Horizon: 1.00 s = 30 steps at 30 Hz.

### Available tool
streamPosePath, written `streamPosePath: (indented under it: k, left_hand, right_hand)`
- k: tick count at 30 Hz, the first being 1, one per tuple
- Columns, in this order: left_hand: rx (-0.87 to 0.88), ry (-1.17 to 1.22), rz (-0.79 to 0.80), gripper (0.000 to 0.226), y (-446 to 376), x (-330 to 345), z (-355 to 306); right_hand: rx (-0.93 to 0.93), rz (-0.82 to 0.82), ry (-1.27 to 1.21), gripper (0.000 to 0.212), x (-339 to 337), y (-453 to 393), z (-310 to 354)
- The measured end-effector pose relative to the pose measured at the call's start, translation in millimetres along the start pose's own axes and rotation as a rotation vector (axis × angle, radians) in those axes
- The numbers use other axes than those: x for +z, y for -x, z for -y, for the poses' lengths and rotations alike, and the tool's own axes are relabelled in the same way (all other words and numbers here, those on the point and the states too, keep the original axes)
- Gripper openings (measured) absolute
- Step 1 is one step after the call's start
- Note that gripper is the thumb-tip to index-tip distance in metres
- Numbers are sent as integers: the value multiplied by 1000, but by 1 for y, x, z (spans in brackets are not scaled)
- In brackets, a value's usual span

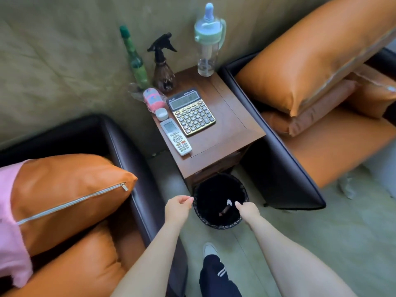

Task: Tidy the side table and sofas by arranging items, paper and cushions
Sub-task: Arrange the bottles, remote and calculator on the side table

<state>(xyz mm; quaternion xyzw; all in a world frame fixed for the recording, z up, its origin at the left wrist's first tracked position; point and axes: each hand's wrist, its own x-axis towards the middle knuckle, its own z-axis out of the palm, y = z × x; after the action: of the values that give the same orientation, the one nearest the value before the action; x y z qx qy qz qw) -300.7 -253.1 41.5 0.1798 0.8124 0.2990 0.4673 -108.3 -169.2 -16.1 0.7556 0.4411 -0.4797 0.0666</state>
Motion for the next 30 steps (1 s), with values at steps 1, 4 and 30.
streamPosePath:
  k: [1, 4, 30]
  left_hand:
    - [5, -5, -13, 7, -2, -3, -5]
    - [19, -39, -84, 20, -4, -19, -19]
    - [42, -1218, -378, 113, 16, -485, 150]
  right_hand:
    - [-8, 7, 47, 44, 0, 1, 2]
    - [-12, 44, 4, 42, 6, 10, 24]
    - [-1183, 162, 896, 95, 374, 290, 288]
